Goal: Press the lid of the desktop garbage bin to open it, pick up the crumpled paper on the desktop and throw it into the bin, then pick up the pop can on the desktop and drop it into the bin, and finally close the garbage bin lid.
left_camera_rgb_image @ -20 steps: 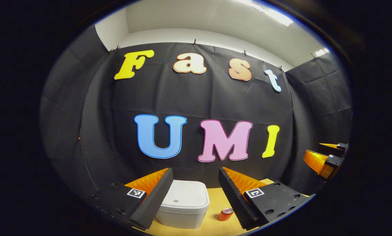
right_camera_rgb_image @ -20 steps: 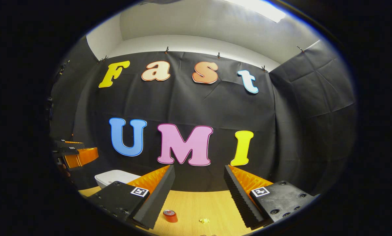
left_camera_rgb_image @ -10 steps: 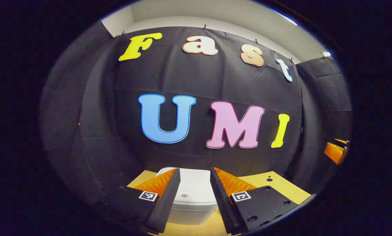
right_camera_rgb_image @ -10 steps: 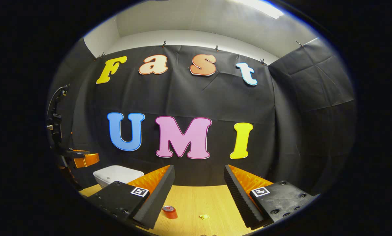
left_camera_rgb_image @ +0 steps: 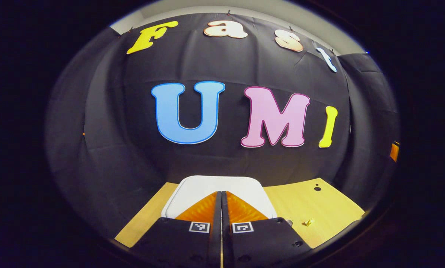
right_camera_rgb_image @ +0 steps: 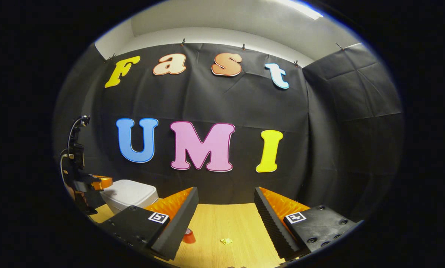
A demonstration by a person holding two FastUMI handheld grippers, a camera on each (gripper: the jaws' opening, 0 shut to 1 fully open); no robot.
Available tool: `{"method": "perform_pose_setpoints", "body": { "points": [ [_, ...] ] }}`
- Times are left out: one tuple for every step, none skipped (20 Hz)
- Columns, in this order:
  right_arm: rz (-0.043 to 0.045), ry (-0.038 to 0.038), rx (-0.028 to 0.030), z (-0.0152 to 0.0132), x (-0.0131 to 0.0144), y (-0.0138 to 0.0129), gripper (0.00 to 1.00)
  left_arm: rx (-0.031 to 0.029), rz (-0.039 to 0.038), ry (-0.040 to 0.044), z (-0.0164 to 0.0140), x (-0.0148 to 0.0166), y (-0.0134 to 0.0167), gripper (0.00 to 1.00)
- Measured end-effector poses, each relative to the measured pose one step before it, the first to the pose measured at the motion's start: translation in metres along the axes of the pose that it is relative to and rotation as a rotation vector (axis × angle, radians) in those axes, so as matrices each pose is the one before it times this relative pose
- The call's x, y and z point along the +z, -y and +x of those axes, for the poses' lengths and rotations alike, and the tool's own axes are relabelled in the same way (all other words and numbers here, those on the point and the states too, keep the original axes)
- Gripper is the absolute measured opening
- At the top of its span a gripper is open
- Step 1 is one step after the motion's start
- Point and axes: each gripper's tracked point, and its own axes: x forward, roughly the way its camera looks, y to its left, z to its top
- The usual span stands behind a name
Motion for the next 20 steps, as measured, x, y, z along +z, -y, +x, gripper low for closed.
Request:
{"method": "perform_pose_setpoints", "body": {
  "points": [
    [0.00232, -0.00592, -0.00272, 0.00106, -0.00127, 0.0007, 0.97, -0.00142, 0.00508, -0.01425, 0.00385, -0.00651, -0.00027, 0.07],
    [0.00923, -0.00929, -0.00293, 0.00003, -0.00211, 0.00159, 0.97, -0.00714, 0.00541, -0.01043, 0.00332, -0.00408, 0.00052, 0.06],
    [0.01337, -0.00194, -0.00131, -0.00044, 0.00024, 0.00106, 0.97, -0.00524, 0.00595, -0.00238, 0.00051, -0.00384, 0.0005, 0.06],
    [0.00684, 0.00108, -0.003, -0.00011, 0.00008, 0.00125, 0.97, 0.01576, 0.00306, 0.01291, 0.00023, 0.00076, -0.00358, 0.06],
    [-0.00179, -0.00088, -0.00448, 0.00064, -0.00077, 0.00133, 0.97, 0.01113, -0.00196, 0.01572, 0.00073, -0.00021, -0.00339, 0.06],
    [-0.00396, -0.00338, -0.00269, 0.00091, -0.0017, 0.00088, 0.97, -0.02054, -0.00463, -0.02128, 0.00225, -0.00642, 0.00381, 0.06],
    [-0.00076, -0.00339, -0.00146, 0.00016, -0.00046, 0.00059, 0.97, -0.00656, -0.00723, -0.0222, 0.00031, -0.0067, 0.00176, 0.06],
    [0.00244, 0.00072, -0.002, -0.00005, 0.00014, 0.0013, 0.97, -0.0037, -0.0094, -0.00774, 0.00271, -0.00435, -0.00054, 0.06],
    [0.00307, -0.00023, 0.00036, 0.00059, -0.00001, -0.0001, 0.97, -0.00255, -0.00764, -0.01766, -0.00013, -0.00714, -0.00002, 0.06],
    [0.00194, -0.00308, 0.00132, -0.00011, -0.00131, -0.00074, 0.97, -0.00574, 0.01009, 0.01725, -0.00046, 0.00312, 0.00032, 0.06],
    [-0.00012, -0.0021, 0.00033, 0.00026, -0.00062, -0.00047, 0.97, -0.0011, 0.01591, -0.00557, 0.00072, -0.00264, 0.00079, 0.06],
    [0.0, -0.00192, 0.00167, 0.00007, -0.00016, -0.00057, 0.97, -0.00157, 0.01636, 0.00273, -0.00108, 0.00103, -0.00046, 0.06],
    [0.00051, -0.00247, 0.00378, -0.00041, -0.00095, -0.00189, 0.97, -0.00115, 0.019, -0.00701, 0.00171, -0.00276, 0.00025, 0.06],
    [0.00075, -0.0035, 0.00431, -0.00025, -0.002, -0.00123, 0.97, 0.00283, 0.01192, -0.01614, -0.00024, -0.00302, 0.00015, 0.06],
    [0.00101, -0.00507, 0.00363, 0.00026, -0.00202, -0.00177, 0.97, -0.00301, 0.01041, 0.00104, -0.00002, -0.00114, 0.00009, 0.06],
    [0.00354, -0.00936, 0.00567, -0.00013, -0.00282, -0.00232, 0.97, -0.00281, -0.00308, -0.00909, 0.00143, -0.00258, -0.00044, 0.06],
    [0.00639, -0.00657, 0.0071, -0.00064, -0.0021, -0.00239, 0.97, -0.00448, -0.02044, -0.00016, -0.00122, -0.00047, -0.00095, 0.06],
    [0.00558, -0.00405, 0.00899, -0.00018, -0.0007, -0.00322, 0.97, -0.0063, -0.021, -0.00263, -0.00065, -0.0002, 0.00022, 0.07],
    [0.00145, -0.00244, 0.00843, -0.00009, -0.00099, -0.00277, 0.97, -0.01095, -0.0162, 0.0022, -0.00124, -0.00113, -0.00057, 0.07],
    [-0.00127, -0.00082, 0.00688, -0.00059, -0.00099, -0.00188, 0.97, -0.00512, -0.01602, 0.00359, -0.00038, 0.00195, -0.00021, 0.07]
  ]
}}
